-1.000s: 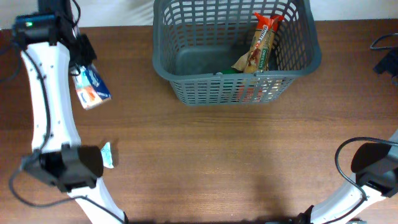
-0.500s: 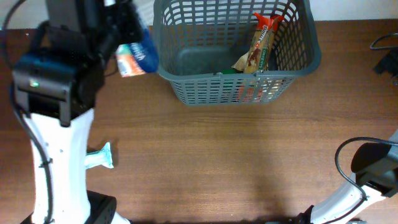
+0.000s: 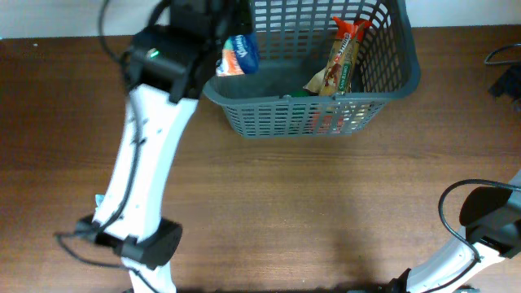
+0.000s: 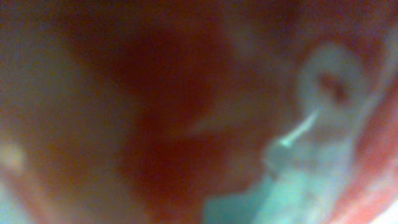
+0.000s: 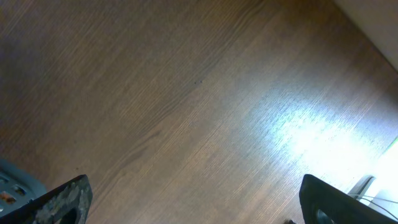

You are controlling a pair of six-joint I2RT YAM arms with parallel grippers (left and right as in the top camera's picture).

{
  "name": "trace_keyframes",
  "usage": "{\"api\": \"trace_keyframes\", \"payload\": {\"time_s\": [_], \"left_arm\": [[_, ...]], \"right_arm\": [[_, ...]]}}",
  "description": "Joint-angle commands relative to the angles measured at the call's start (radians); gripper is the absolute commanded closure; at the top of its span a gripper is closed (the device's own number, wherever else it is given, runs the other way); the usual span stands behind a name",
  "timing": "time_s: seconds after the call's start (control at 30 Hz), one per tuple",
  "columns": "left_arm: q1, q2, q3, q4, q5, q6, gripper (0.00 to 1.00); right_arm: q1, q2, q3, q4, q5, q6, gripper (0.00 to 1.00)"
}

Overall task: Pack container
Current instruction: 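Lower the tissue pack into the basket with the left gripper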

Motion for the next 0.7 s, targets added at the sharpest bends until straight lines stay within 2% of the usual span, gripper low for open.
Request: {"api": "trace_keyframes", "payload": {"time_s": [0.0, 0.17, 0.3, 0.33, 0.4, 0.67], "left_arm": [[-0.019, 0.067, 0.008, 0.026, 0.016, -0.023, 0.98], [-0.043, 0.137, 0.008, 0.025, 0.015, -0.021, 0.97], [-0.058, 0.187, 0.008, 0.017, 0.015, -0.021, 0.85], [-0.058, 0.200, 0.008, 0.016, 0.015, -0.021, 0.75], [-0.058, 0.210, 0.008, 0.012, 0.015, -0.021, 0.69], [-0.059, 0.219, 0.007, -0.005, 0.015, -0.021, 0.67]], "right_arm": [[-0.006, -0.006, -0.005, 0.003, -0.002, 0.013, 0.01], [-0.006, -0.006, -0.005, 0.003, -0.002, 0.013, 0.01], [-0.006, -0.006, -0.005, 0.003, -0.002, 0.012, 0.01], [-0.006, -0.006, -0.005, 0.003, -0.002, 0.012, 0.01], [-0.006, -0.006, -0.005, 0.003, -0.002, 0.013, 0.01], [-0.006, -0.006, -0.005, 0.003, -0.002, 0.013, 0.01]]}}
